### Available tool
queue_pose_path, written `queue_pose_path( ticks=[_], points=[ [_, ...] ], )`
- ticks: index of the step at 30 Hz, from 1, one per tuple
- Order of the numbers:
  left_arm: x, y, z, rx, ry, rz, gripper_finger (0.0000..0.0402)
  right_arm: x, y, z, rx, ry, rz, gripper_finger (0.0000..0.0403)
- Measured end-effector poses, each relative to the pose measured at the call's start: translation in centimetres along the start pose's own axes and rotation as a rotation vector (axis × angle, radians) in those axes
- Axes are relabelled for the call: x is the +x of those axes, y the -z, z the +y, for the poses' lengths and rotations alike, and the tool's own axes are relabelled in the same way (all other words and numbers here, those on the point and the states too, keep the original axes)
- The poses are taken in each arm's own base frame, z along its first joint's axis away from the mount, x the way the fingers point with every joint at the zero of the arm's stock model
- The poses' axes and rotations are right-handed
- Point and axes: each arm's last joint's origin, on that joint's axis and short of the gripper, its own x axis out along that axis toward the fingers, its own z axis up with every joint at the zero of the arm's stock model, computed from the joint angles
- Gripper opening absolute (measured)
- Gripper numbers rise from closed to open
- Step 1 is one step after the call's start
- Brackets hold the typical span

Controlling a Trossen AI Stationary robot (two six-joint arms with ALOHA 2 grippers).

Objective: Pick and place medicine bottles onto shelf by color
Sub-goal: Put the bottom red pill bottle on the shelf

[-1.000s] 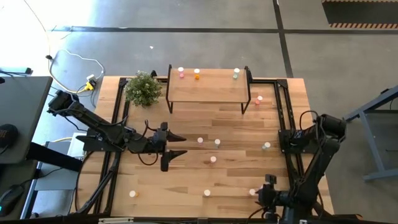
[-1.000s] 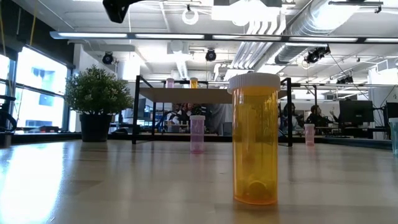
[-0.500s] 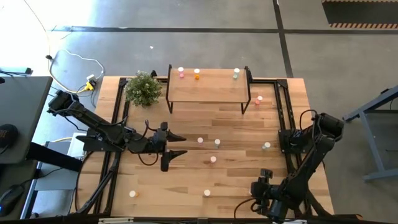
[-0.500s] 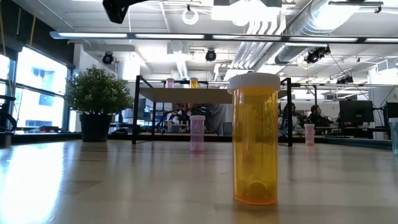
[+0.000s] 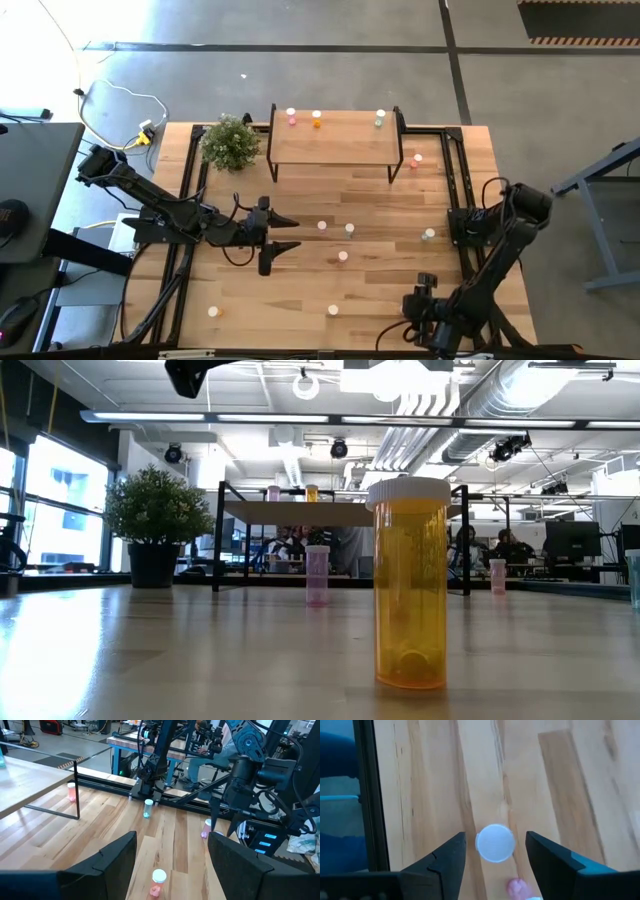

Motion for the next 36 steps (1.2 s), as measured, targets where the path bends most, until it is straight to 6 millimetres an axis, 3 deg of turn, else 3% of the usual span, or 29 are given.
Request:
queue_pose_path(
  ticks=[26, 36],
  points=[
    [0.0, 0.0, 0.0, -0.001, 0.0, 0.0, 0.0236, 1.7, 0.4, 0.8, 0.024, 0.013, -0.011, 0.0196],
    [0.0, 0.0, 0.0, -0.008, 0.001, -0.001, 0.0236, 1.7, 0.4, 0.6, 0.035, 0.03, -0.002, 0.0155]
  ],
)
